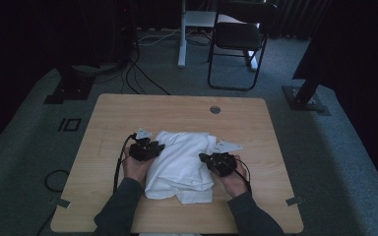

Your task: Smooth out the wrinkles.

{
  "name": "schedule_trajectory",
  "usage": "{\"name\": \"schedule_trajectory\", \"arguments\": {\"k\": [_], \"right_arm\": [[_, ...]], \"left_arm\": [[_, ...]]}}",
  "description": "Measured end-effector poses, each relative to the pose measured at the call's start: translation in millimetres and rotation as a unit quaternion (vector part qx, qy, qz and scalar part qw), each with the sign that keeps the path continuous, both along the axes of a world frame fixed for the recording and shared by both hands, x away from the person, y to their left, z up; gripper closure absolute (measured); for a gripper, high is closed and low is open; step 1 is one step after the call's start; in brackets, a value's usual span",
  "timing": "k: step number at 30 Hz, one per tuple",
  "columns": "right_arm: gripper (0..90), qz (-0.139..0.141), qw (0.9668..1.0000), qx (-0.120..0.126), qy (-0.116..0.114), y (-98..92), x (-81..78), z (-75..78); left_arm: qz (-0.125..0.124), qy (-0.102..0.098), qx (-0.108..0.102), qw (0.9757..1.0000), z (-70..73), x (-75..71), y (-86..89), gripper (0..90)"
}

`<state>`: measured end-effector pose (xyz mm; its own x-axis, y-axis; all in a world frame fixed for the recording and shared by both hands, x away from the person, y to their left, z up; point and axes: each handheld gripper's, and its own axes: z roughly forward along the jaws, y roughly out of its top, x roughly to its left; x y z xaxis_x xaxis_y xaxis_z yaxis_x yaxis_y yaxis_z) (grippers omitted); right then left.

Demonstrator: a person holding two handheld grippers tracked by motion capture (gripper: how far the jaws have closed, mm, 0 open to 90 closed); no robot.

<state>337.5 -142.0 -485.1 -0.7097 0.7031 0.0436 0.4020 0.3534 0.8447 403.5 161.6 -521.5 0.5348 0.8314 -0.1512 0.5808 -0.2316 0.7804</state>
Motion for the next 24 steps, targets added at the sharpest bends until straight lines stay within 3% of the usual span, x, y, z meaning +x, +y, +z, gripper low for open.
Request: {"name": "schedule_trajectory", "arguments": {"k": [2, 4, 9, 10, 11, 13, 14, 17, 19, 20, 22, 24], "right_arm": [[89.7, 0.000, 1.0000, 0.008, -0.004, -5.0, -4.3, 3.3], [89.7, -0.004, 0.9997, 0.023, -0.012, -21.9, -17.5, 10.3], [88.6, -0.016, 0.9997, 0.018, -0.002, -33.1, -24.9, 5.4], [75.7, -0.033, 0.9994, 0.008, -0.001, -34.7, -27.1, -0.9], [70.7, -0.030, 0.9994, 0.014, 0.002, -35.6, -28.1, -3.0], [66.4, -0.022, 0.9994, 0.027, 0.009, -36.1, -29.1, -4.6], [59.3, -0.007, 0.9989, 0.043, 0.016, -33.3, -32.6, -7.6], [54.0, 0.011, 0.9986, 0.044, 0.027, -21.2, -36.0, -13.6], [60.6, 0.020, 0.9985, 0.035, 0.036, -12.8, -35.5, -18.3], [72.6, 0.027, 0.9984, 0.029, 0.041, -10.0, -35.5, -20.3], [88.0, 0.027, 0.9987, 0.014, 0.040, -8.1, -38.8, -20.9], [88.9, 0.026, 0.9989, 0.012, 0.038, -10.2, -40.9, -19.4]], "left_arm": [[0.001, 0.000, 0.001, 1.0000, -0.1, -0.4, 0.2, 64.3], [0.004, -0.001, 0.000, 1.0000, -0.9, -1.3, 0.5, 64.2], [0.007, -0.001, 0.001, 1.0000, -0.5, -1.6, -0.9, 63.9], [0.009, 0.000, 0.001, 1.0000, -0.6, -1.5, -0.6, 63.9], [0.009, 0.000, 0.001, 1.0000, -0.6, -1.5, -0.6, 63.9], [0.010, 0.000, -0.003, 0.9999, -1.0, -1.6, -0.1, 63.8], [0.011, -0.001, -0.002, 0.9999, -0.9, -1.8, -0.3, 63.7], [0.013, -0.001, -0.001, 0.9999, -0.6, -2.3, -0.8, 63.7], [0.014, -0.002, -0.001, 0.9999, -0.7, -2.8, -1.0, 63.8], [0.015, -0.003, -0.002, 0.9999, -0.9, -2.9, -0.9, 63.7], [0.015, -0.003, -0.004, 0.9999, -1.2, -2.8, -0.6, 63.7], [0.015, -0.003, -0.004, 0.9999, -1.3, -2.8, -0.5, 63.6]]}}
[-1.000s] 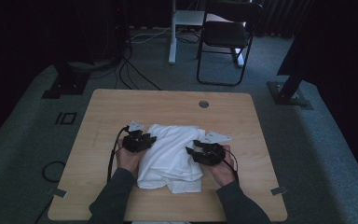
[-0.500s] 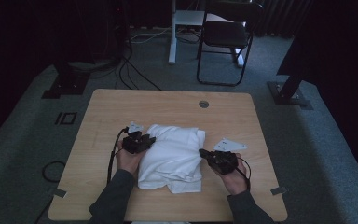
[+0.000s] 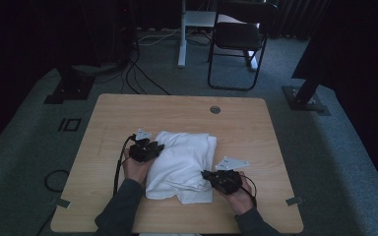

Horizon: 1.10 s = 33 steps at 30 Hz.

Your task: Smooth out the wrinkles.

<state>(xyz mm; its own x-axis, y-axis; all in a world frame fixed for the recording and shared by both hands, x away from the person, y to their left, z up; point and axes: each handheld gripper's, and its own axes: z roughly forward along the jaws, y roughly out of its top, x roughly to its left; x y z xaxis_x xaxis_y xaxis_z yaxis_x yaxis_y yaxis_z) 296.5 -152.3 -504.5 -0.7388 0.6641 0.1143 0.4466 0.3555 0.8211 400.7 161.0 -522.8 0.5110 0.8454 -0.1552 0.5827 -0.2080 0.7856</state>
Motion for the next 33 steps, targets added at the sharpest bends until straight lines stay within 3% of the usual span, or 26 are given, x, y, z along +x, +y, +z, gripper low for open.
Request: {"name": "schedule_trajectory", "arguments": {"k": [4, 5, 7, 9, 11, 14, 16, 19, 22, 24, 27, 30, 33], "right_arm": [[89.2, -0.008, 0.9997, 0.014, -0.016, -14.6, -8.6, 9.8], [88.9, -0.005, 0.9998, 0.016, -0.015, -26.2, -14.5, 14.5], [85.1, 0.022, 0.9995, -0.021, 0.007, -26.2, -15.1, 10.4], [70.9, 0.033, 0.9979, -0.055, 0.008, -24.0, -16.4, 5.8], [57.0, 0.015, 0.9990, -0.040, -0.009, -24.6, -15.3, 7.7], [50.0, -0.012, 0.9989, 0.000, -0.046, -25.7, -10.6, 22.4], [47.4, -0.012, 0.9977, 0.010, -0.066, -20.5, -4.5, 31.7], [44.7, -0.005, 0.9971, 0.009, -0.075, -4.6, 8.2, 35.7], [44.3, 0.004, 0.9962, -0.004, -0.087, 15.0, 21.3, 26.9], [43.3, 0.017, 0.9945, -0.026, -0.100, 26.7, 27.7, 15.8], [42.2, 0.017, 0.9951, -0.064, -0.074, 35.2, 35.1, -3.7], [40.4, 0.010, 0.9974, -0.057, -0.044, 28.8, 34.9, -16.9], [39.6, 0.006, 0.9980, -0.057, -0.028, 16.3, 30.3, -25.5]], "left_arm": [[-0.002, 0.000, -0.001, 1.0000, 0.4, -0.8, -0.1, 63.5], [-0.003, 0.000, -0.003, 1.0000, 0.7, -1.3, -0.6, 62.5], [0.000, -0.005, 0.003, 1.0000, 3.0, -3.1, -0.9, 60.6], [0.003, -0.015, -0.008, 0.9999, 9.8, -8.0, 2.0, 58.2], [-0.001, -0.025, -0.022, 0.9994, 18.2, -14.6, 4.3, 56.2], [-0.015, -0.045, -0.029, 0.9985, 31.3, -25.8, 2.4, 54.9], [-0.029, -0.054, -0.031, 0.9976, 37.8, -32.6, -2.0, 54.4], [-0.056, -0.056, -0.026, 0.9965, 40.6, -41.0, -11.3, 54.0], [-0.076, -0.047, -0.019, 0.9958, 33.9, -47.2, -20.7, 54.0], [-0.083, -0.040, -0.015, 0.9956, 26.9, -51.8, -26.3, 53.4], [-0.084, -0.056, -0.013, 0.9948, 16.1, -65.5, -31.2, 51.2], [-0.090, -0.067, -0.034, 0.9932, 14.7, -77.7, -28.5, 51.1], [-0.094, -0.078, -0.039, 0.9917, 14.4, -89.9, -25.6, 51.1]]}}
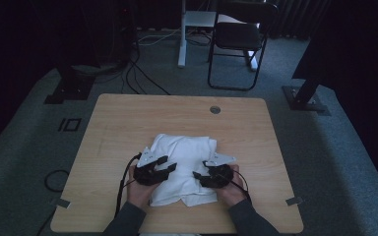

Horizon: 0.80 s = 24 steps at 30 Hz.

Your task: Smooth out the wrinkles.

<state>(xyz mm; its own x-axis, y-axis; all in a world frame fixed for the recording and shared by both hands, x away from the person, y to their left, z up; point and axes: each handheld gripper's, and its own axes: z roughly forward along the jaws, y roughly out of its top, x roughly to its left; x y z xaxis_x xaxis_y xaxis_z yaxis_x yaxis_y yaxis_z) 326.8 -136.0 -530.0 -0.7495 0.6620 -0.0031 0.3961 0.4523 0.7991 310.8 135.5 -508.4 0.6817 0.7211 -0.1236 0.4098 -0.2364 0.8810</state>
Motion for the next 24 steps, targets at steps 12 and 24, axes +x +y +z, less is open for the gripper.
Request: {"name": "schedule_trajectory", "arguments": {"k": [12, 24], "right_arm": [[39.2, -0.028, 0.9980, 0.011, 0.055, -2.8, 6.4, -18.0], [39.2, -0.037, 0.9967, 0.018, 0.069, 3.8, 20.3, -24.2]], "left_arm": [[0.005, -0.034, -0.003, 0.9994, -1.8, -39.9, 6.6, 51.0], [0.021, -0.036, 0.084, 0.9956, -21.2, -16.4, -1.7, 53.3]]}}
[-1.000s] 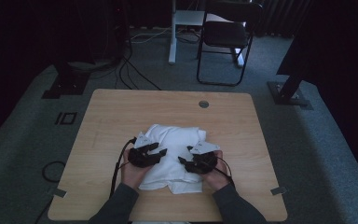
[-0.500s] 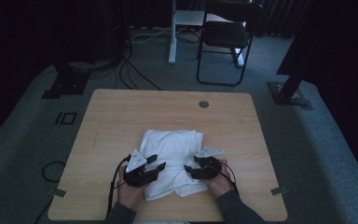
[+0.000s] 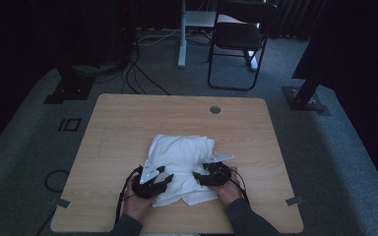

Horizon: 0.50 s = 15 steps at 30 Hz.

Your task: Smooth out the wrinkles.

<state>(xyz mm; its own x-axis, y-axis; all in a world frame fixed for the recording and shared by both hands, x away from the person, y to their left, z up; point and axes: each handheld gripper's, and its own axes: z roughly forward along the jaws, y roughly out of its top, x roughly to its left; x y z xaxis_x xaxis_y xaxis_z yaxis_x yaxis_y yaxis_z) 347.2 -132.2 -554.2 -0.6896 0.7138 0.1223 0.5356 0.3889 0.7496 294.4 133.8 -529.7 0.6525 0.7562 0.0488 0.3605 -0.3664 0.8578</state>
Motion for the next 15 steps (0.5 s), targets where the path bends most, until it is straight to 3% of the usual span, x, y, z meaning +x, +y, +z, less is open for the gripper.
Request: {"name": "schedule_trajectory", "arguments": {"k": [4, 8, 11, 15], "right_arm": [[39.3, -0.014, 0.9999, -0.003, -0.001, 8.5, 17.1, -0.1], [39.5, -0.024, 0.9997, -0.003, -0.006, 17.4, 38.1, -0.3], [39.5, -0.028, 0.9995, -0.012, -0.010, 22.5, 49.2, 1.1], [39.6, -0.040, 0.9991, -0.014, -0.008, 27.3, 62.8, 2.4]], "left_arm": [[0.020, -0.003, 0.022, 0.9995, -0.7, 23.0, -1.2, 53.2], [0.033, 0.009, 0.025, 0.9991, -0.8, 45.4, 3.5, 53.3], [0.040, 0.018, 0.015, 0.9989, -0.9, 60.6, 6.7, 53.4], [0.052, 0.016, 0.017, 0.9984, -0.7, 71.9, 6.2, 53.3]]}}
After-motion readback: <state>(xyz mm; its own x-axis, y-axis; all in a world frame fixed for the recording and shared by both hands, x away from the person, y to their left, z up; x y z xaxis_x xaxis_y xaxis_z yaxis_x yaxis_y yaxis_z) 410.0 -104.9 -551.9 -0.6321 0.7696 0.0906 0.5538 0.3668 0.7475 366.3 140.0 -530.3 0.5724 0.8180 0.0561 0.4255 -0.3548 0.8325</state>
